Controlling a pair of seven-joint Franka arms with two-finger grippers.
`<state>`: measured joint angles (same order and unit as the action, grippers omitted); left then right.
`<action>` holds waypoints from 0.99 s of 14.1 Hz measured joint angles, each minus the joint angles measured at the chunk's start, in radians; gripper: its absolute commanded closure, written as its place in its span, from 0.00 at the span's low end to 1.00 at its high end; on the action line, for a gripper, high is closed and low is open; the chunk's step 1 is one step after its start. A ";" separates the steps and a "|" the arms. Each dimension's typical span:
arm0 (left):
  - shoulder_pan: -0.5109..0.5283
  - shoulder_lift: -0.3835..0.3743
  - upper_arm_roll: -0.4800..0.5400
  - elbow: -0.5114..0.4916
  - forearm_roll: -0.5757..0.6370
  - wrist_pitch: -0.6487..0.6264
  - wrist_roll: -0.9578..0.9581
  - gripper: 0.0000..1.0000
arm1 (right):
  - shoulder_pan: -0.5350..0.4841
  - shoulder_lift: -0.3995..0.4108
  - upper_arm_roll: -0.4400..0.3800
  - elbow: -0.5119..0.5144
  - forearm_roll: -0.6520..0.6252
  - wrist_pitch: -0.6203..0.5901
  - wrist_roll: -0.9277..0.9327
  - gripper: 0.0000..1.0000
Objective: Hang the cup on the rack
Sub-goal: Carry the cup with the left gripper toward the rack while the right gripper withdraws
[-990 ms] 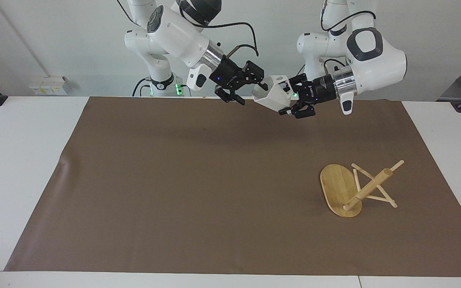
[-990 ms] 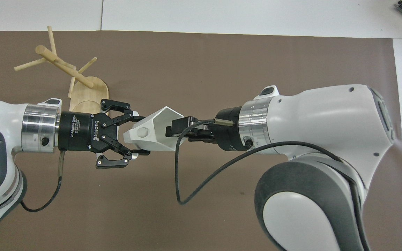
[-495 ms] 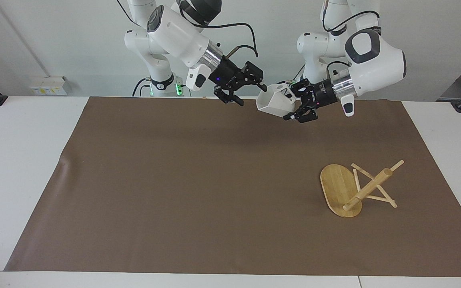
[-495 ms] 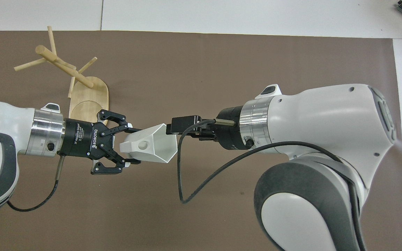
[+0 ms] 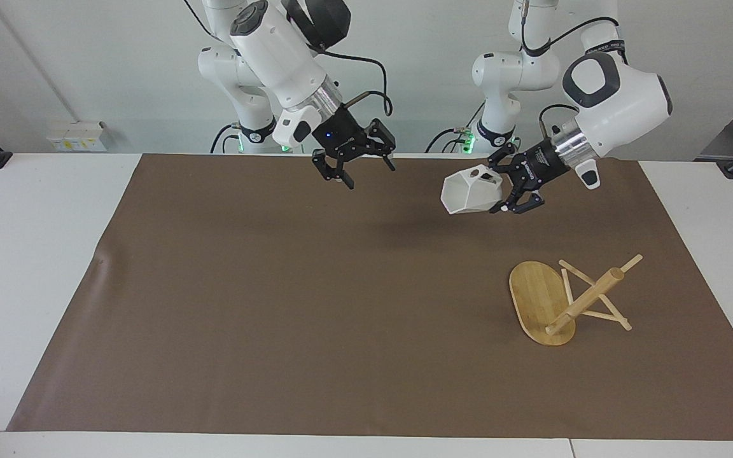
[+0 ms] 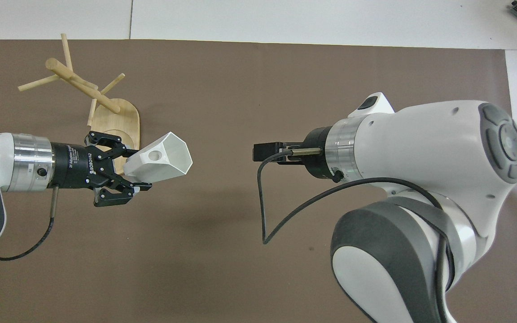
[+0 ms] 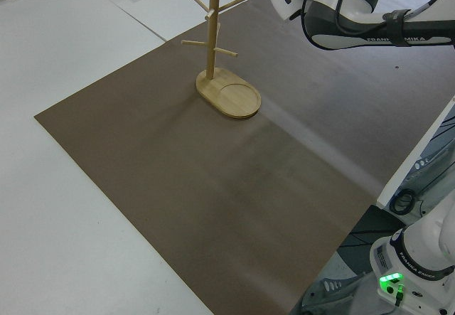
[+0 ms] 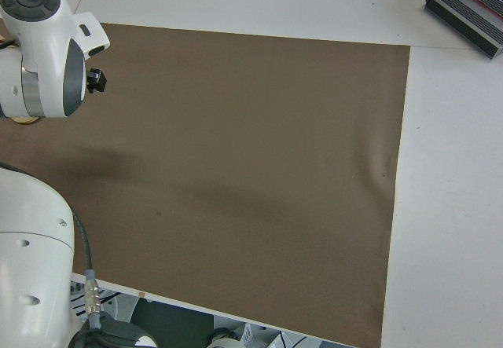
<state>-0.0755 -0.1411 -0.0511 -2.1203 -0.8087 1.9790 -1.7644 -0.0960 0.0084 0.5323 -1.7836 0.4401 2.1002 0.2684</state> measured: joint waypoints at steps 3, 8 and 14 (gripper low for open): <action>0.020 0.023 0.001 -0.008 0.001 0.107 -0.095 1.00 | -0.074 0.003 -0.004 -0.006 -0.049 0.000 0.000 0.00; 0.030 0.062 -0.001 -0.009 0.001 0.225 -0.192 1.00 | -0.159 0.005 -0.009 -0.009 -0.194 -0.001 -0.004 0.00; 0.030 0.091 -0.003 -0.009 0.001 0.347 -0.319 1.00 | -0.160 0.004 -0.139 -0.010 -0.270 -0.058 -0.099 0.00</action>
<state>-0.0457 -0.0502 -0.0545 -2.1295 -0.8079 2.3258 -2.0830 -0.2561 0.0121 0.3932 -1.7932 0.1698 2.0421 0.1694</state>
